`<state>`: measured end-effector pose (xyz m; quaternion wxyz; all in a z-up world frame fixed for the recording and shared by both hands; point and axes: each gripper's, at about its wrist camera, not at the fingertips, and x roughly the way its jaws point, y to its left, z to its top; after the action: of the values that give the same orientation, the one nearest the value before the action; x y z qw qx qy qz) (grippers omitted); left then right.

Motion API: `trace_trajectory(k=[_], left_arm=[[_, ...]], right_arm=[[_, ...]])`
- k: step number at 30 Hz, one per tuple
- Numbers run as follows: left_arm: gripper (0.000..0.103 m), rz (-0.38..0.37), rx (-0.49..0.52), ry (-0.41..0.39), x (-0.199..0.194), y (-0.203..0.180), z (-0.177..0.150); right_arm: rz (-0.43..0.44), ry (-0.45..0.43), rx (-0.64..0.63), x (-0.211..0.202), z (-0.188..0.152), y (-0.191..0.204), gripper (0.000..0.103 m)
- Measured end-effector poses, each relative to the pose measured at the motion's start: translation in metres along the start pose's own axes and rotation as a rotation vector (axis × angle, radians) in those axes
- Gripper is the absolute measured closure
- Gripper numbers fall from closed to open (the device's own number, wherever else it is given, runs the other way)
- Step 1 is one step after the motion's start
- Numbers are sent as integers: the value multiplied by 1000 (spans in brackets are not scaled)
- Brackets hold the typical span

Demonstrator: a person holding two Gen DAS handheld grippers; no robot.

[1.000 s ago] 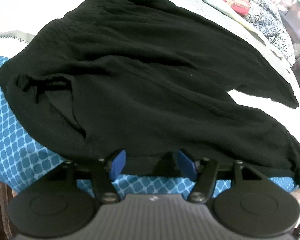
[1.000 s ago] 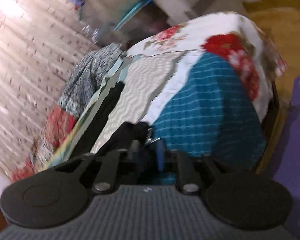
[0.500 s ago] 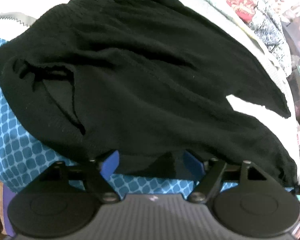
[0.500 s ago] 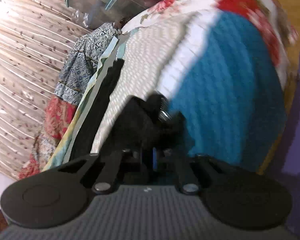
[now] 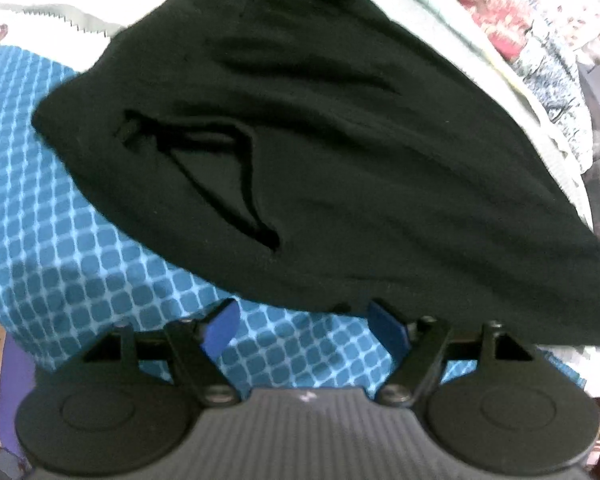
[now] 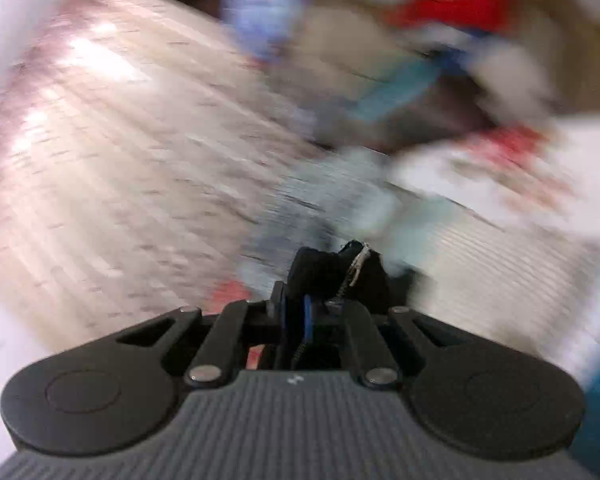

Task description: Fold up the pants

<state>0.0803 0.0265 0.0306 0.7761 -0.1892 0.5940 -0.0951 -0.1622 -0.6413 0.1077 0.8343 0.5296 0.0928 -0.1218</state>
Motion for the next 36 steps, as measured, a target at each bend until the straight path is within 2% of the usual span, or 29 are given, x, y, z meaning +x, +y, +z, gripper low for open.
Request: trace_trajectory(k=[3, 4, 6, 7, 8, 9, 11, 14, 17, 18, 20, 22, 24, 25, 26, 27, 28, 29, 32, 33, 36], left_arm=[[30, 16, 27, 14, 5, -5, 2], [29, 18, 30, 18, 6, -6, 4], [29, 17, 25, 21, 7, -9, 6], [29, 13, 20, 20, 6, -11, 7], [29, 9, 16, 18, 5, -10, 8], [29, 7, 10, 14, 4, -8, 8], [29, 1, -4, 11, -2, 1, 8], [29, -2, -16, -1, -11, 10, 6], [29, 14, -33, -25, -20, 20, 8], [29, 15, -45, -32, -23, 25, 9], [29, 15, -68, -45, -27, 32, 9], [29, 16, -76, -49, -30, 36, 9], [29, 19, -79, -49, -31, 40, 7], [29, 20, -83, -49, -32, 41, 7], [29, 20, -88, -49, -32, 43, 7], [29, 20, -92, -48, -33, 46, 6], [29, 22, -96, -47, -34, 47, 3], [29, 27, -97, -45, -34, 48, 4], [29, 38, -90, -41, -29, 45, 8], [29, 42, -83, -41, -29, 44, 8], [29, 44, -68, -43, -28, 37, 10]], right_arm=[[-274, 70, 122, -9, -24, -78, 92], [-319, 83, 171, -14, -33, -96, 90], [-240, 37, 260, -30, -41, -111, 88], [-238, 2, 272, -38, -41, -110, 83], [-249, -33, 257, -44, -40, -106, 73], [-270, -61, 236, -49, -37, -101, 69], [-311, -108, 185, -53, -31, -87, 68], [-295, -102, -15, -39, -24, -46, 68], [-314, -44, -225, -1, -26, -9, 67], [-331, 0, -288, 16, -26, 1, 66], [-398, 80, -373, 48, -31, 4, 59], [-479, 147, -470, 81, -33, 5, 57], [-577, 220, -514, 101, -34, -7, 57], [-567, 256, -496, 103, -33, -13, 69], [-520, 291, -477, 105, -34, -12, 82], [-505, 290, -481, 104, -35, -9, 83], [-521, 258, -517, 101, -36, -6, 89], [-536, 210, -523, 97, -32, -5, 89], [-498, 60, -357, 84, -11, -22, 89], [-512, 33, -328, 84, -8, -29, 89], [-585, 70, -375, 102, -18, -42, 86]])
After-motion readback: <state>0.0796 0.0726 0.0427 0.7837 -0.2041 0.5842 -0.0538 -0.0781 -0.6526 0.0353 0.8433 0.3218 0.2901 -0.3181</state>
